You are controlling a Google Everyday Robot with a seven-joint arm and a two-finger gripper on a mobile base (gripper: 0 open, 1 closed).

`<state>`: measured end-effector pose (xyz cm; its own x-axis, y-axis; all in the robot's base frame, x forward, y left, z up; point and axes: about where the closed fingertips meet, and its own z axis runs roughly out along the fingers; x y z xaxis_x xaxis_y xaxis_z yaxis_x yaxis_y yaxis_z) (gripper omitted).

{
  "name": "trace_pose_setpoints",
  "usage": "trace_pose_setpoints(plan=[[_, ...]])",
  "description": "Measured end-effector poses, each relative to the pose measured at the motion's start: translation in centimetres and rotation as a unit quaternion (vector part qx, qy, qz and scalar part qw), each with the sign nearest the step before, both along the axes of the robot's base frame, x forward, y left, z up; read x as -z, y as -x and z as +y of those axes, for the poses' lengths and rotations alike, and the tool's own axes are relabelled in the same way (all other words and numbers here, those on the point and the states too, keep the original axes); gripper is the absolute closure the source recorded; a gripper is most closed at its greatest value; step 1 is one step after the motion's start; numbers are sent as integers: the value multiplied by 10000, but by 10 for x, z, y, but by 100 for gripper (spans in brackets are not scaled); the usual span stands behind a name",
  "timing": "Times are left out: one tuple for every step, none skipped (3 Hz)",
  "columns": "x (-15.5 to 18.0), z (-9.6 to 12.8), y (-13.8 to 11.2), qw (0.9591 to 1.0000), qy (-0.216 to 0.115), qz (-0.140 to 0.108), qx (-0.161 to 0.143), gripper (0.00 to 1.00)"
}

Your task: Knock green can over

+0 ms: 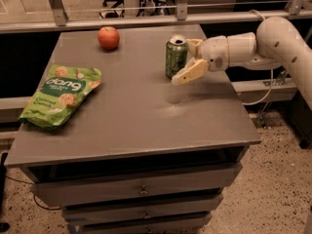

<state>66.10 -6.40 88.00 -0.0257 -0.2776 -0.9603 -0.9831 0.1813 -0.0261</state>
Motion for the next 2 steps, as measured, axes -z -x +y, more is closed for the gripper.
trace_pose_setpoints(plan=[[-16, 25, 22, 9985, -313, -17, -441, 0], [-22, 41, 49, 9952, -552, 98, -802, 0]])
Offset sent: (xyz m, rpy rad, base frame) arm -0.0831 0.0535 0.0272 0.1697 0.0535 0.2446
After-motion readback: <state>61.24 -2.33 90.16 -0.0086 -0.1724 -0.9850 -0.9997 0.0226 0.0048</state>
